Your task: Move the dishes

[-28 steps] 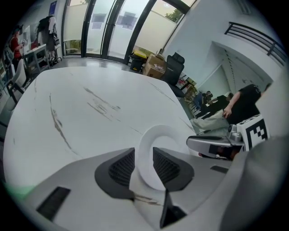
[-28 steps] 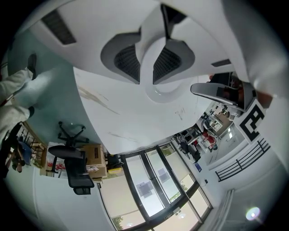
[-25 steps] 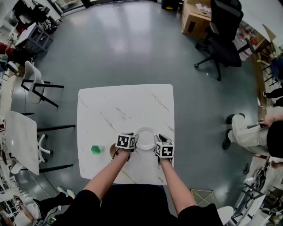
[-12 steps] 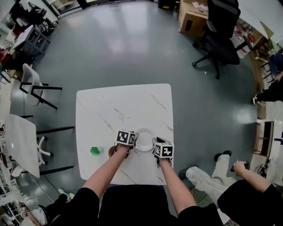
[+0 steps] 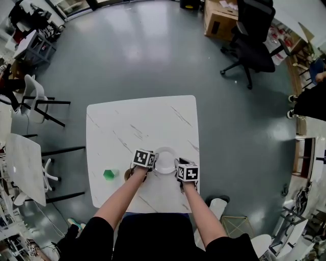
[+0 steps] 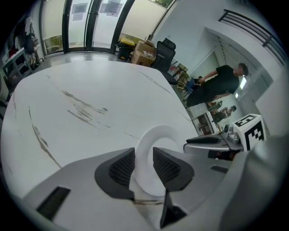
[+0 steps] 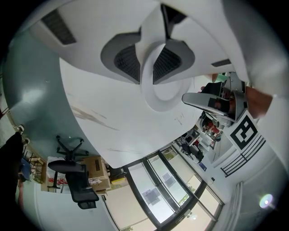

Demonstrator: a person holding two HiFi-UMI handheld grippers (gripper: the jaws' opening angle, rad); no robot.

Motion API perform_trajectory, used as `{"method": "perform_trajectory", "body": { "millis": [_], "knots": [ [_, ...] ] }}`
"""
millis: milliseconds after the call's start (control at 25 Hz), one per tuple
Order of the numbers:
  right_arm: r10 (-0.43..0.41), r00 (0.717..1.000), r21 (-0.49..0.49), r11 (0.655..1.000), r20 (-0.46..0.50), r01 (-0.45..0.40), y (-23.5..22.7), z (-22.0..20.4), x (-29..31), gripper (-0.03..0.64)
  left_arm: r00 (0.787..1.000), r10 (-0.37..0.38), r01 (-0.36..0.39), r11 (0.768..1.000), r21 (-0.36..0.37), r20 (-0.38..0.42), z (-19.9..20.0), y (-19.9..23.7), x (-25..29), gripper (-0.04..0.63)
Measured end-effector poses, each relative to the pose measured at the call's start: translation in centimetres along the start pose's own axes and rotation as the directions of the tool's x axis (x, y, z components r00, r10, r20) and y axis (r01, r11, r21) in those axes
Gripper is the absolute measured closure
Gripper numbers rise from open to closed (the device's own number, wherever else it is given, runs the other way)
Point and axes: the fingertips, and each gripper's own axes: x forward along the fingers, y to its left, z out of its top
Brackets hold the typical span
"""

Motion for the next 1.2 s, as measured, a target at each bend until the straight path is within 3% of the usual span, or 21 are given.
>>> {"method": "perform_trajectory", "body": {
  "millis": [160,440,720,840,1200],
  "knots": [
    [0.001,1.0,-0.01,1.0,-0.003,-0.001,0.2,0.2,0.0,0.514,0.999,0.032,-0.032,0.999,0.034,0.005,0.2,0.5,-0.2,0.456],
    [0.016,1.0,-0.001,1.0,0.001,-0.016,0.2,-0.1,0.3,0.523,0.998,-0.036,0.035,0.999,-0.031,-0.047,-1.1,0.3,0.8,0.457],
    [-0.001,1.0,0.053,0.999,0.014,0.0,-0.5,0.2,-0.5,0.543,0.998,-0.024,0.025,1.0,0.009,-0.062,-1.3,-0.4,0.7,0.465],
    [-0.018,1.0,0.045,0.999,0.008,0.018,-0.7,0.2,-0.9,0.546,0.998,-0.028,0.029,0.999,0.015,-0.052,-1.3,-0.7,0.4,0.506],
    [-0.019,1.0,0.042,0.999,0.009,0.018,0.6,0.2,-3.0,0.551,0.998,-0.047,0.049,0.998,0.048,-0.04,-1.8,-1.7,-1.6,0.509]
  ]
}}
